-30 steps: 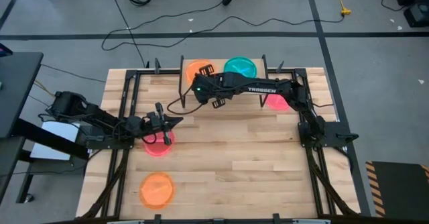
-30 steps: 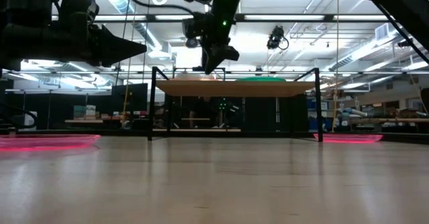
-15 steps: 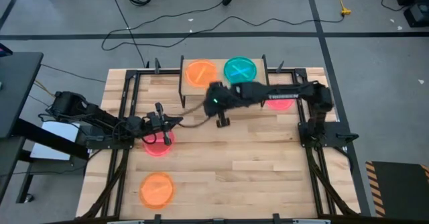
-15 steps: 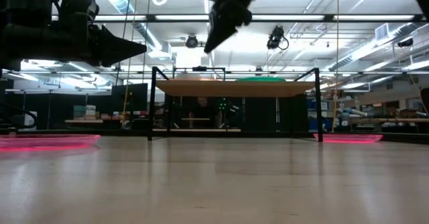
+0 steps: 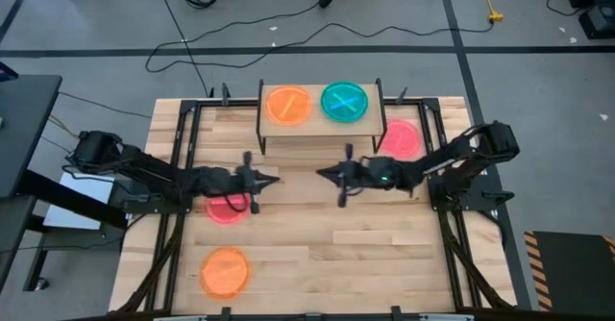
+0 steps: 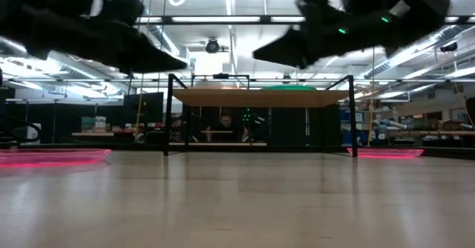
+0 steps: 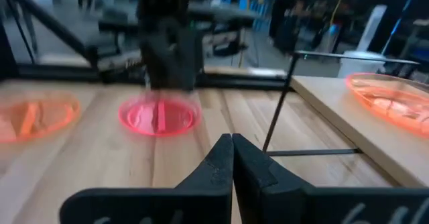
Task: Place and stack plates onto a shelf
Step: Stack the bottom red plate on top of the orange plate on the shelf
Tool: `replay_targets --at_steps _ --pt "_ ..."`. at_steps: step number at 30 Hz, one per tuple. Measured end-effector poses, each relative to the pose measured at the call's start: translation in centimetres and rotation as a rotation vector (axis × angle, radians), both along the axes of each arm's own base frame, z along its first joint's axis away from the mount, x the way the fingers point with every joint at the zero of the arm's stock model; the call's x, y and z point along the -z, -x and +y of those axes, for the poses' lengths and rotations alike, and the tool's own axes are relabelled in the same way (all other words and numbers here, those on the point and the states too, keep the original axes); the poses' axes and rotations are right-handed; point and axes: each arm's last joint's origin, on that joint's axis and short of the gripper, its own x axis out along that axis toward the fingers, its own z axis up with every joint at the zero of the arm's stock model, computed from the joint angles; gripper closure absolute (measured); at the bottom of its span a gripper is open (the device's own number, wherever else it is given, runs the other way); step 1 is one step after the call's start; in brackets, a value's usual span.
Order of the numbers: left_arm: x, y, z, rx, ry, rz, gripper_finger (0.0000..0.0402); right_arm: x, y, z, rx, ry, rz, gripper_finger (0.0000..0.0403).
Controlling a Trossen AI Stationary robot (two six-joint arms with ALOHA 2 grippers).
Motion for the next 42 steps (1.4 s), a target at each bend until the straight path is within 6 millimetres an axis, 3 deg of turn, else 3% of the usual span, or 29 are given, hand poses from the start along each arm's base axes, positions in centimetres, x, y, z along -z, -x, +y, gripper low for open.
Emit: replay_targets --at_steps 6,14,19,26,33,42 --pt "-2.6 -2.7 -1.6 0.050 0.029 0.372 0.0395 3.2 4.4 0.7 -0.003 -0.074 -0.085 0.0395" --pt "-5.2 -1.8 -3.5 -0.071 0.173 0.690 0.0377 4.5 6.7 1.5 0.033 -0.072 -0.084 0.0395" --pt "-4.6 -0.2 -4.8 -0.163 0.250 0.853 0.0339 4.5 6.6 2.2 0.036 -0.051 -0.078 0.0394" --pt "-2.8 0.6 -7.3 -0.124 0.354 1.026 0.0282 4.4 6.6 2.6 0.028 -0.035 -0.079 0.0394" --pt "-0.8 0.8 -9.3 -0.232 0.459 1.079 0.0238 4.4 6.6 2.6 0.027 -0.022 -0.077 0.0394" --pt "1.2 0.6 -10.2 -0.339 0.436 1.098 0.0225 4.4 6.6 2.6 0.027 -0.016 -0.076 0.0394"
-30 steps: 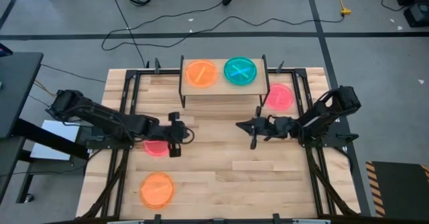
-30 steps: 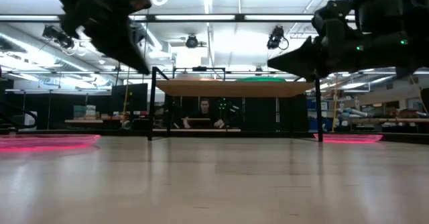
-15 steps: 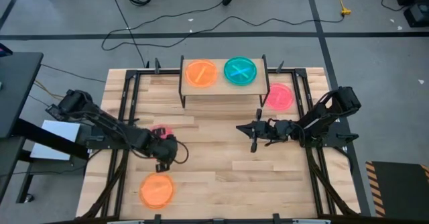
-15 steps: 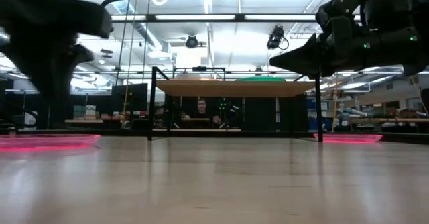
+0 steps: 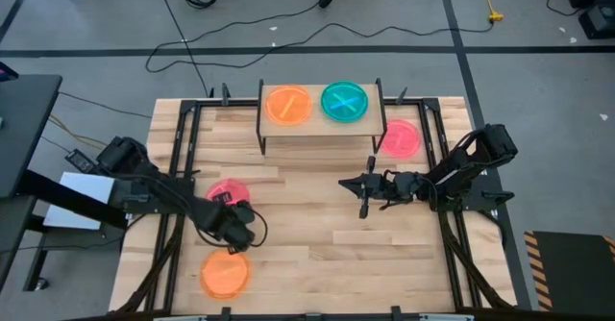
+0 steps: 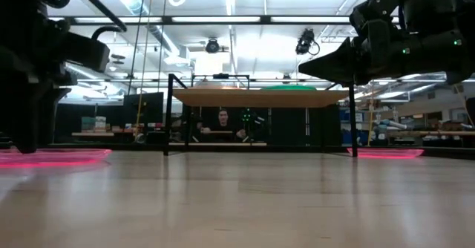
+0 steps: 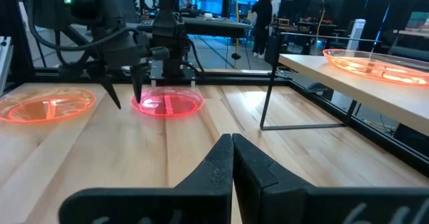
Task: Place and stack plates onto a shelf
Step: Stack the bottom red plate on top of the orange plate on the shelf
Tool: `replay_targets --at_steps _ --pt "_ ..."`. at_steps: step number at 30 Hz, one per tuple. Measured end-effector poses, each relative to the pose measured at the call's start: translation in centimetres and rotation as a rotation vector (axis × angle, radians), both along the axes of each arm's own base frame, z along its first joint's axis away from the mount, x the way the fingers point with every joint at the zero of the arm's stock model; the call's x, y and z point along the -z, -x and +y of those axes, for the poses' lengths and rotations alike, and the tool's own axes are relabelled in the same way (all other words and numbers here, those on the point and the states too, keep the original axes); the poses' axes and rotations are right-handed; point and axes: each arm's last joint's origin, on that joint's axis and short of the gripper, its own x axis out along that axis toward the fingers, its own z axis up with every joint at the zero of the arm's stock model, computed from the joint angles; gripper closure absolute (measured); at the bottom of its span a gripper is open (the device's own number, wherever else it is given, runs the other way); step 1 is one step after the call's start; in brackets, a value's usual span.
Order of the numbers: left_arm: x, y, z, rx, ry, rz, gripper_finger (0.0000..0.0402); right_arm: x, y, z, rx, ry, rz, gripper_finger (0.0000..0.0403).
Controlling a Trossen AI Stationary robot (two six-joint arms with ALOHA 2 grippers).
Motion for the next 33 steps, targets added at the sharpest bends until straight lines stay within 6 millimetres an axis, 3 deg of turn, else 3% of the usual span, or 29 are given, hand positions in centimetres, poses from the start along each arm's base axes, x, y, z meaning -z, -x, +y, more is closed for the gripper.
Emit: replay_targets --at_steps 12,24,33 --pt "0.4 0.1 0.5 -0.020 -0.142 -0.011 0.0225 0.0 0.0 0.0 0.000 0.007 0.002 0.0394" --pt "0.5 0.1 0.4 -0.019 -0.106 0.009 0.0227 0.0 0.0 0.0 -0.001 0.007 0.002 0.0394" --pt "1.4 0.7 0.7 -0.022 -0.105 0.027 0.0257 0.0 0.0 0.0 -0.001 0.007 0.003 0.0394"
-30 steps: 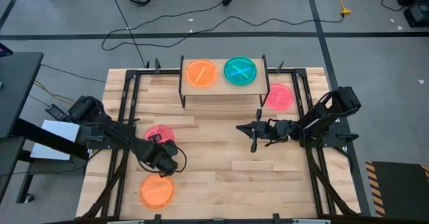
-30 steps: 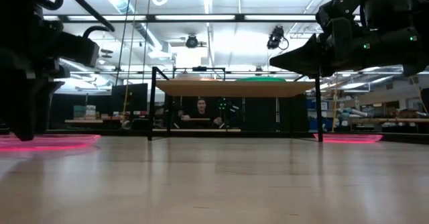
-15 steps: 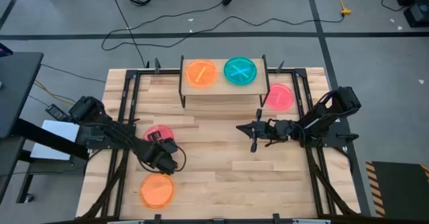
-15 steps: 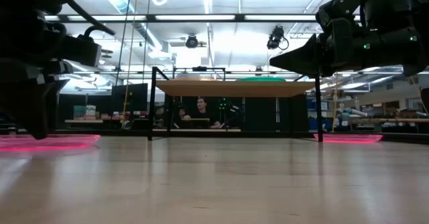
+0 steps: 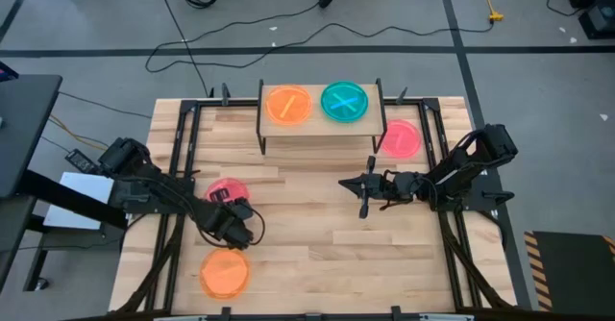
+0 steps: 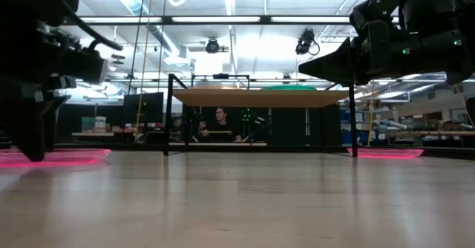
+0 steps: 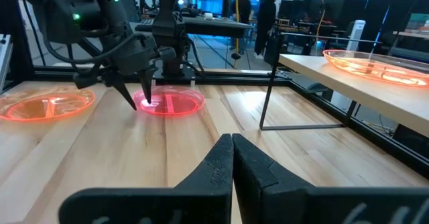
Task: Place and stack plates onto a shelf
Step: Stack the bottom red plate on top of the orange plate on the shelf
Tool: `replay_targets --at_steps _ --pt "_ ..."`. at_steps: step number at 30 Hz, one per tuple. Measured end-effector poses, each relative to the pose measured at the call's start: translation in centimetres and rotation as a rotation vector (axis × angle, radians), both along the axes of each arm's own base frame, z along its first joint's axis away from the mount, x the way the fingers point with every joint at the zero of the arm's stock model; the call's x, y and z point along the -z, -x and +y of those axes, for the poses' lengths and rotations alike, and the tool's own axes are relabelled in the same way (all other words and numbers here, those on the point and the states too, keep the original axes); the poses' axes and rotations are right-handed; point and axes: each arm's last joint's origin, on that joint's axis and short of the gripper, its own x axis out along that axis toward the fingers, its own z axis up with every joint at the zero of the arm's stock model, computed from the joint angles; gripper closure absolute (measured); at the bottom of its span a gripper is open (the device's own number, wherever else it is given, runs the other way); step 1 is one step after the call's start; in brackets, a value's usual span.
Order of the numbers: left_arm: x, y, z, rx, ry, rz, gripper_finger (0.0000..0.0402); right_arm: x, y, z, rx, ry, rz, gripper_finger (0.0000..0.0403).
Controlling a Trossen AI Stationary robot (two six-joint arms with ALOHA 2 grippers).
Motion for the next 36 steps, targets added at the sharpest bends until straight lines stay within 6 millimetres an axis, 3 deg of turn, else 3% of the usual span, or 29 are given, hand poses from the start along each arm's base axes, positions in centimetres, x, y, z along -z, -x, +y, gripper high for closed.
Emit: replay_targets --at_steps 10,21,26,31,36 --pt "0.1 0.0 0.0 0.016 0.010 0.002 0.0271 0.0 0.0 0.0 0.000 0.000 0.000 0.0394" --pt "0.1 0.0 0.1 0.067 0.008 0.025 0.0389 0.0 0.0 0.0 0.000 0.003 0.001 0.0394" --pt "-0.1 0.0 0.1 0.070 0.011 0.034 0.0393 0.0 0.0 0.0 0.000 0.004 0.000 0.0394" --pt "-1.9 -0.9 -0.4 0.084 0.002 0.041 0.0395 0.0 0.0 0.0 0.000 0.011 0.002 0.0394" --pt "-5.7 -2.3 -0.9 0.093 -0.033 0.039 0.0395 0.0 0.0 0.0 0.000 0.011 0.002 0.0394"
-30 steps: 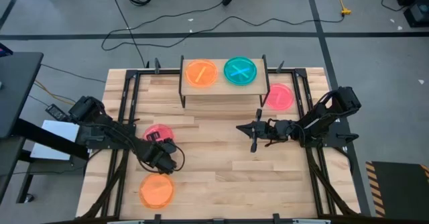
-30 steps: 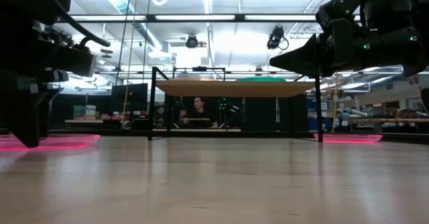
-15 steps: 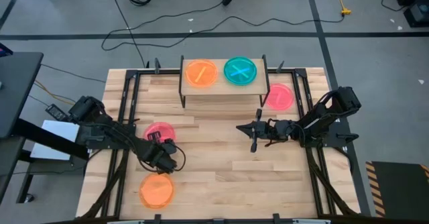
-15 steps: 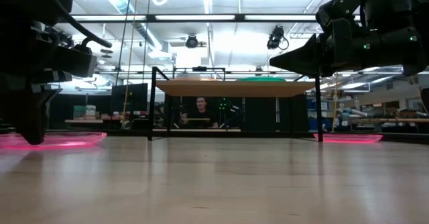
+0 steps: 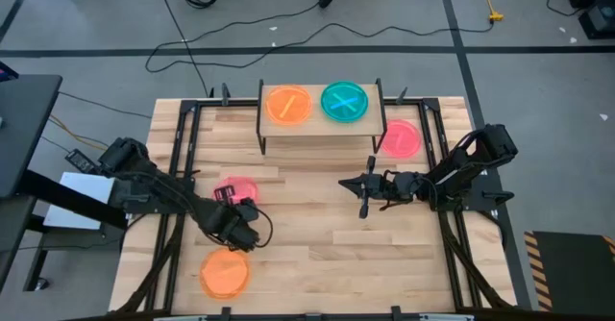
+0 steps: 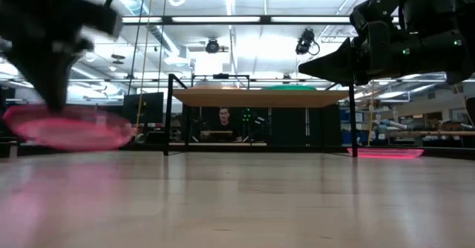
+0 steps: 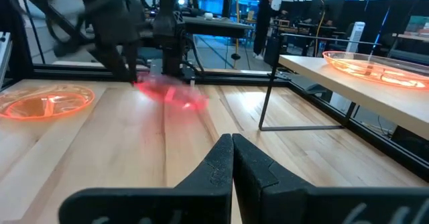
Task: Place and stack plates onto a shelf
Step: Stack the bottom red plate on top of the orange plate on the shelf
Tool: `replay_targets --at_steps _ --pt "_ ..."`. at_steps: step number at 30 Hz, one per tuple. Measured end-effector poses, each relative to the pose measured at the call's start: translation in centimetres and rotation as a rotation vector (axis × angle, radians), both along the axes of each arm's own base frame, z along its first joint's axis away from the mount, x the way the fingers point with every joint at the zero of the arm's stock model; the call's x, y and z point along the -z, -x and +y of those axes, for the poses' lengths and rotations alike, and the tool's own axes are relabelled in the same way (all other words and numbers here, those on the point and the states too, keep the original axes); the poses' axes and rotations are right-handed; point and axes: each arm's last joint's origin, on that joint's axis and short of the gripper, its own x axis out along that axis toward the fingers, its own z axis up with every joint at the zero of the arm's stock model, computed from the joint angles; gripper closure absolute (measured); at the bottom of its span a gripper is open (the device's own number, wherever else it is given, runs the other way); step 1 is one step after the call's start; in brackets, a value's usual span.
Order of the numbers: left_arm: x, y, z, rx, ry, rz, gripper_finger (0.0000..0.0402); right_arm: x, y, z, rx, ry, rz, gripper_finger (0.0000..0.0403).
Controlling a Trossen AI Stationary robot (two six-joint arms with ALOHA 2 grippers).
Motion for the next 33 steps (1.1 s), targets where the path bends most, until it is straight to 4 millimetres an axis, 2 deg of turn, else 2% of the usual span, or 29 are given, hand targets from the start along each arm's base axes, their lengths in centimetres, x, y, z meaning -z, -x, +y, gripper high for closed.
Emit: replay_targets --at_steps 4,11,14,18,26,29,33 --pt "-4.2 -1.5 0.1 0.014 -0.033 -0.046 0.0395 0.0 0.0 0.0 0.000 0.000 0.000 0.0394" --pt "-12.1 -3.9 0.6 0.078 -0.025 -0.239 0.0395 0.0 0.0 0.0 0.000 0.000 0.000 0.0394" --pt "-15.0 -4.9 2.2 0.118 -0.053 -0.305 0.0395 0.0 0.0 0.0 0.000 0.005 0.001 0.0394" --pt "-17.4 -6.3 6.1 0.159 -0.107 -0.327 0.0395 0.0 0.0 0.0 0.000 0.007 0.002 0.0394" --pt "-18.1 -9.0 16.1 0.197 -0.154 -0.375 0.0395 0.0 0.0 0.0 0.000 0.014 0.003 0.0394" --pt "-17.2 -10.2 19.2 0.207 -0.189 -0.367 0.0395 0.0 0.0 0.0 0.000 0.015 0.004 0.0394" --pt "-14.9 -11.7 22.3 0.228 -0.191 -0.297 0.0395 0.0 0.0 0.0 -0.002 0.019 0.005 0.0394"
